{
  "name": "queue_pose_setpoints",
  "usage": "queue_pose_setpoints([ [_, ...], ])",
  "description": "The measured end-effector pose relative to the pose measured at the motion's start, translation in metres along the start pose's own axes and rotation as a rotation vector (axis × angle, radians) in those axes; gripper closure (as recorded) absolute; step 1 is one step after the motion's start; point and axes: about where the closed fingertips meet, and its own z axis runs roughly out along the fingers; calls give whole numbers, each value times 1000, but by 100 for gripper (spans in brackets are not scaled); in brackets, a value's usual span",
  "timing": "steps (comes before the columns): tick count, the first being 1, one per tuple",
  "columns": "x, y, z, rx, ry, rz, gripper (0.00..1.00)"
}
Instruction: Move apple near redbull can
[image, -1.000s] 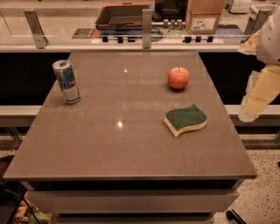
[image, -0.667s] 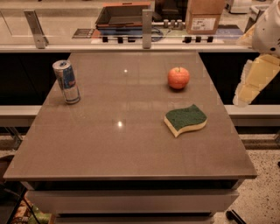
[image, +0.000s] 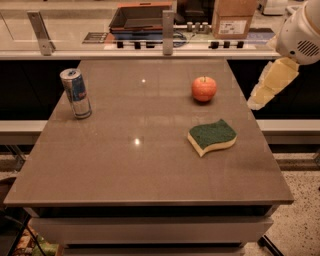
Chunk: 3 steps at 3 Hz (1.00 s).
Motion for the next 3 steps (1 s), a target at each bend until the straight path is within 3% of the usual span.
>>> queue_pose_setpoints([
  [1, -6, -6, 27, -14, -47, 64, 0],
  [3, -20, -16, 83, -50, -160, 108, 0],
])
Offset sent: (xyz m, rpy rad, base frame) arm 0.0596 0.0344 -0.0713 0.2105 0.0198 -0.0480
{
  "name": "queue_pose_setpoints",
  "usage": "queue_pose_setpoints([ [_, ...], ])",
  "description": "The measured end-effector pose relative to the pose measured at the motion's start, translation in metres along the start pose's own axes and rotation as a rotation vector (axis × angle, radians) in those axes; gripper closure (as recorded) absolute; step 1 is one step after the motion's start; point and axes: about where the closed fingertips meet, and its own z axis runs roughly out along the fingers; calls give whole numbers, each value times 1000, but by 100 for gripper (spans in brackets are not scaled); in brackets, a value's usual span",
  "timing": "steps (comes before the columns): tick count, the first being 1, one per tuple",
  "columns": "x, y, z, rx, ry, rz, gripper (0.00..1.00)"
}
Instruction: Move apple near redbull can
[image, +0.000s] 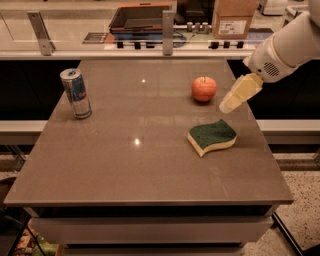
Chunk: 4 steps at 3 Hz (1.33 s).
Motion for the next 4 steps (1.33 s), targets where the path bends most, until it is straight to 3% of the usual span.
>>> queue_pose_setpoints([
  [2, -8, -29, 25, 39, -139, 38, 0],
  [4, -8, -49, 53, 53, -210, 92, 0],
])
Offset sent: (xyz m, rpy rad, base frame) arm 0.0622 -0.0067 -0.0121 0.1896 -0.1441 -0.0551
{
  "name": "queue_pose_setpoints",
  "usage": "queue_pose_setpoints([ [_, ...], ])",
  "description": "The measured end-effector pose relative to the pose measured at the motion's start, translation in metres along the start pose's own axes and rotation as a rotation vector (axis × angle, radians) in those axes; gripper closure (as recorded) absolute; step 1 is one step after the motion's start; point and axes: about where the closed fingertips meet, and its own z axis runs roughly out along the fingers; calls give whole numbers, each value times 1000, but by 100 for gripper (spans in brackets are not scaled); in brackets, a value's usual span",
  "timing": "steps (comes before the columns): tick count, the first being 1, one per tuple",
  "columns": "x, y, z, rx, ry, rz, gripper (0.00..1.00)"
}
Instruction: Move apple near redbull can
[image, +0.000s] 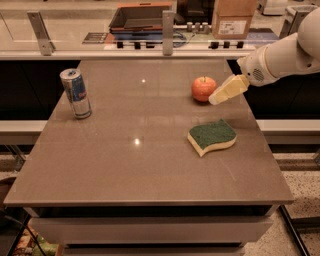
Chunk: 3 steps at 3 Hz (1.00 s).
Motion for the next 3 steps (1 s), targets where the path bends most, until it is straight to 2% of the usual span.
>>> queue_pose_setpoints([
  [1, -1, 0, 6, -8, 14, 4, 0],
  [3, 3, 3, 42, -62, 9, 61, 0],
])
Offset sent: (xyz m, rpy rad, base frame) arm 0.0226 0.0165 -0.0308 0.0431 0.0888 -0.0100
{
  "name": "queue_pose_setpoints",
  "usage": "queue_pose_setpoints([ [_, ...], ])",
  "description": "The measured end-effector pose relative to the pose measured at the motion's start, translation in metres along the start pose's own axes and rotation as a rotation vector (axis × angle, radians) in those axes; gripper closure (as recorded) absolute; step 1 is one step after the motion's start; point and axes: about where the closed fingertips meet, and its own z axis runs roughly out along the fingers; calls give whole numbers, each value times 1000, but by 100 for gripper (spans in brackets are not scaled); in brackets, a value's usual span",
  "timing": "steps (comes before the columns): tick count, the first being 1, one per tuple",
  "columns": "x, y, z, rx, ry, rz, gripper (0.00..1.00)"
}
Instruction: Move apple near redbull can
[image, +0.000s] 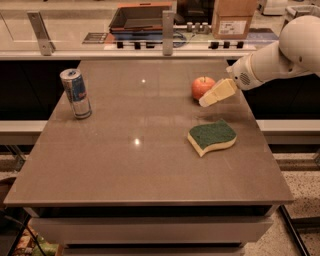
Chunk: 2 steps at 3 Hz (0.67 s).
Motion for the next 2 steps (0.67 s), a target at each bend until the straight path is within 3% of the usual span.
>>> queue_pose_setpoints([
  [2, -4, 7, 15, -22, -57, 23, 0],
])
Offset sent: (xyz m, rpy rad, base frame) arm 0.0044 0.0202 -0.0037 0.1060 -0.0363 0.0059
